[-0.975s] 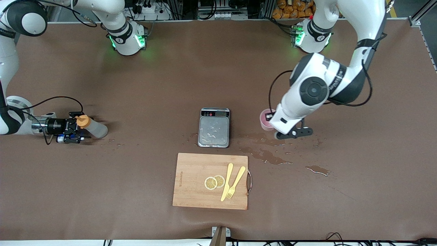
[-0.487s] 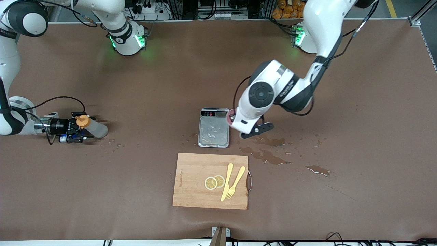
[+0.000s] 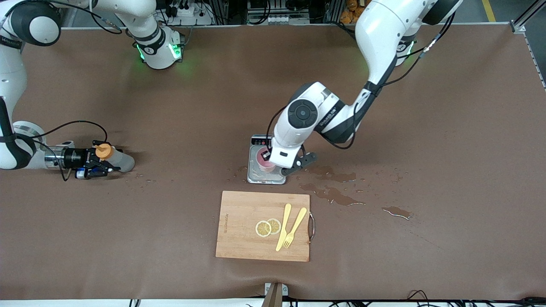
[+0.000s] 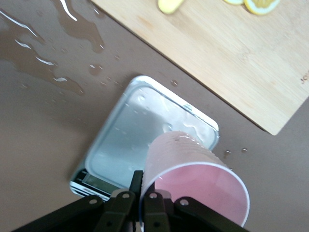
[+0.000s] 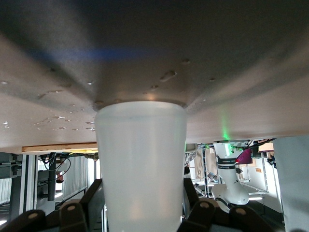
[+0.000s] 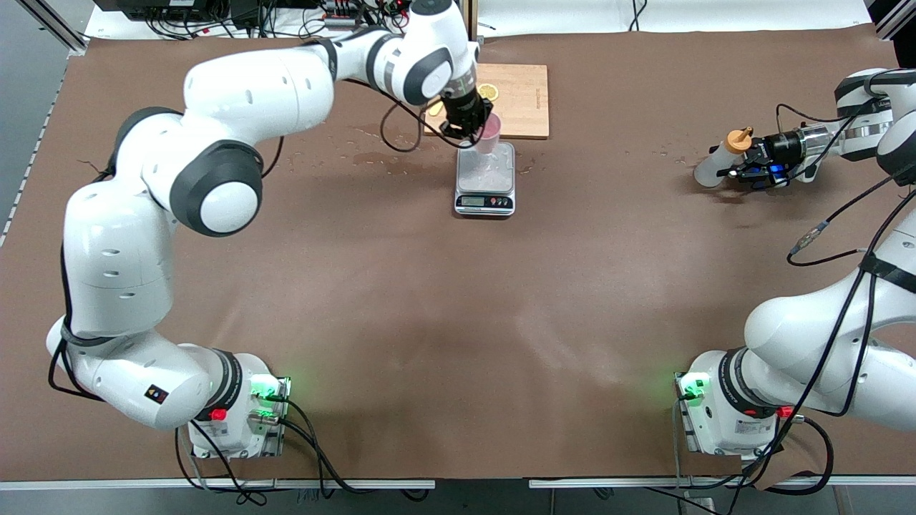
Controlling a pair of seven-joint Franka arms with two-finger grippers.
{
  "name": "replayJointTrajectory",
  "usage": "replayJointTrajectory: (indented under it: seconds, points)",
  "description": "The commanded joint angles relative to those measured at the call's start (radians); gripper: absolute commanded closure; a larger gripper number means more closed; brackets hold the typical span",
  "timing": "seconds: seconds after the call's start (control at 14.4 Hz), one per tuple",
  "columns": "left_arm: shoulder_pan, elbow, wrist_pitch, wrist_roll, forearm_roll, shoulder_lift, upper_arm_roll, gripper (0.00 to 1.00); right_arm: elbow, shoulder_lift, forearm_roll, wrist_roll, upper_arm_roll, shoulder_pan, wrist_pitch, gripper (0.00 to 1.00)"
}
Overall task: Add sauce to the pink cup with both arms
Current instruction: 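Release the cup on the scale and raise the left gripper away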
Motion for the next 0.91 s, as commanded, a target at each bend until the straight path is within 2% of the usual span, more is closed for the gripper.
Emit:
replayJointTrajectory:
  seconds: [0.0, 0.56, 0.63, 0.7, 0.77, 0.84]
  points:
    - [-0.056, 0.03, 0.029, -0.048, 0.003, 0.028, 0.032, 1.0, -0.008, -0.006, 0.023, -0.009, -0.002, -0.001, 0.003, 0.34]
    - [-0.062, 0.028, 0.068, -0.065, 0.003, 0.067, 0.032, 1.0, 0.001, -0.014, 0.023, 0.013, -0.003, -0.007, -0.002, 0.39]
    - [-0.062, 0.028, 0.069, -0.068, 0.001, 0.067, 0.032, 0.82, 0.001, -0.015, 0.023, 0.02, -0.003, -0.006, 0.001, 0.41]
    - [-0.062, 0.028, 0.069, -0.091, 0.001, 0.067, 0.032, 0.54, 0.001, -0.017, 0.023, 0.024, -0.003, -0.004, 0.001, 0.41]
    - [-0.062, 0.028, 0.069, -0.095, 0.006, 0.071, 0.032, 0.13, 0.003, -0.023, 0.023, 0.043, -0.003, -0.003, 0.003, 0.41]
    - [-0.068, 0.028, 0.071, -0.092, 0.024, 0.071, 0.033, 0.0, 0.008, -0.026, 0.021, 0.062, -0.003, 0.0, 0.003, 0.41]
